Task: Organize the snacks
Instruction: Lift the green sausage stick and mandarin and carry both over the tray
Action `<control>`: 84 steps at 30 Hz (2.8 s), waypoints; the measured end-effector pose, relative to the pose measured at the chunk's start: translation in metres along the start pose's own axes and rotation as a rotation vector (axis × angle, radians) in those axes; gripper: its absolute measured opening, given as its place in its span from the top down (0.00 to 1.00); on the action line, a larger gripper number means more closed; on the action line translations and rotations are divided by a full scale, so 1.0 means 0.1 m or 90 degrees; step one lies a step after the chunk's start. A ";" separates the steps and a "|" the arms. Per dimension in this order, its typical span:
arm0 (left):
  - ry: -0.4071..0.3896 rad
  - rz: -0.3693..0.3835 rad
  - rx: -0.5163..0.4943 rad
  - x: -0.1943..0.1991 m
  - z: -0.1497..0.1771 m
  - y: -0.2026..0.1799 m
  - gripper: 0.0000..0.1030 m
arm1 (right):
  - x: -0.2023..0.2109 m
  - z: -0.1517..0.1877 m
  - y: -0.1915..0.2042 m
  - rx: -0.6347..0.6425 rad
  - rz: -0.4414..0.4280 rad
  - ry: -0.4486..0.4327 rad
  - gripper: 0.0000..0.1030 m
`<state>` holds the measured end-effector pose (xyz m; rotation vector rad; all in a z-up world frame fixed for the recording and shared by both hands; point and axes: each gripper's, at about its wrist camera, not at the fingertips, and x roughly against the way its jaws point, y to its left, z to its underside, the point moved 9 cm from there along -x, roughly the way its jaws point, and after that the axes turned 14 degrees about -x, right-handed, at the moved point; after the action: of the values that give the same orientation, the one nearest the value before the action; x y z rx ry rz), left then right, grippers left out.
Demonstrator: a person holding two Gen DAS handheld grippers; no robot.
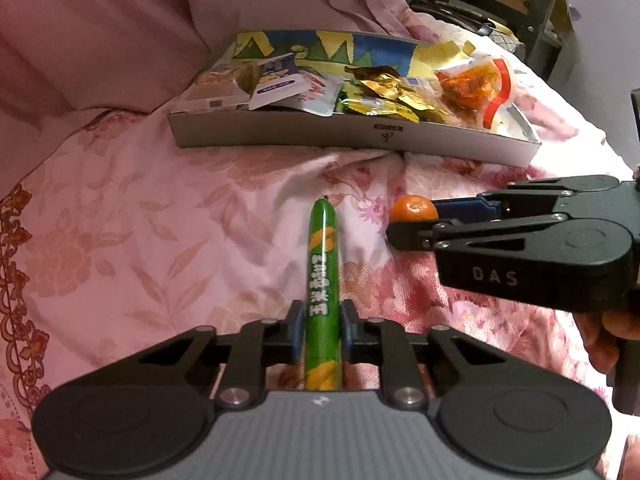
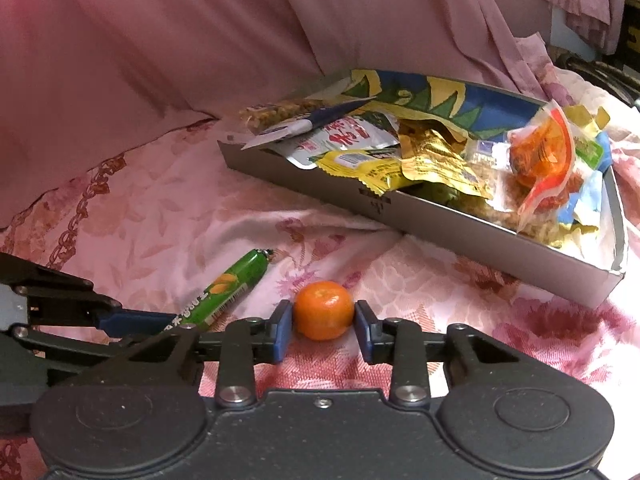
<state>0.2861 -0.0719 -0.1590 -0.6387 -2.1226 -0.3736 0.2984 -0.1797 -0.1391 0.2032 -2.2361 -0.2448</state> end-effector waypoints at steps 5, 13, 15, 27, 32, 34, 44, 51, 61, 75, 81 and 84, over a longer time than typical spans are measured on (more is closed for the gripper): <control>0.008 0.010 0.040 0.04 0.02 0.02 0.82 | 0.03 0.03 0.05 0.021 0.012 0.010 0.66; -0.061 0.059 0.085 0.30 -0.09 -0.02 0.83 | 0.35 0.05 0.05 -0.009 0.017 0.002 0.66; -0.067 0.054 0.080 0.35 -0.10 -0.03 0.83 | 0.46 0.03 0.04 -0.016 0.019 -0.011 0.66; -0.126 0.026 0.121 0.66 -0.13 -0.01 0.82 | 1.23 0.01 0.16 -0.003 0.016 -0.126 0.66; -0.163 0.000 0.153 0.84 -0.22 0.05 0.82 | 1.40 -0.10 0.24 -0.008 0.008 -0.170 0.66; -0.185 -0.014 0.162 0.93 -0.25 0.07 0.82 | 1.45 -0.16 0.28 -0.014 0.001 -0.187 0.66; -0.271 -0.054 0.190 1.27 -0.38 0.19 0.82 | 1.79 -0.31 0.33 -0.010 -0.014 -0.253 0.66; -0.288 -0.061 0.195 1.28 -0.44 0.22 0.82 | 2.01 -0.52 0.20 0.046 0.000 -0.306 0.66; -0.290 -0.052 0.167 0.95 -1.11 0.23 0.82 | 1.68 -0.86 -0.27 0.026 0.041 -0.358 0.66; -0.241 -0.024 0.126 0.08 -1.96 -0.02 0.82 | 1.28 -1.17 -0.90 0.002 0.135 -0.366 0.66; -0.204 -0.017 0.110 -0.26 -2.00 -0.21 0.82 | 1.14 -1.15 -1.25 -0.045 0.148 -0.304 0.66; -0.190 -0.015 0.104 -0.38 -1.98 -0.28 0.82 | 1.03 -1.09 -1.33 -0.043 0.159 -0.263 0.66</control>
<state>0.4194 -0.2010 -0.0755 -0.6044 -2.4159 -0.1185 0.3278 -0.3436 -0.0277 -0.1798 -2.6257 -0.2413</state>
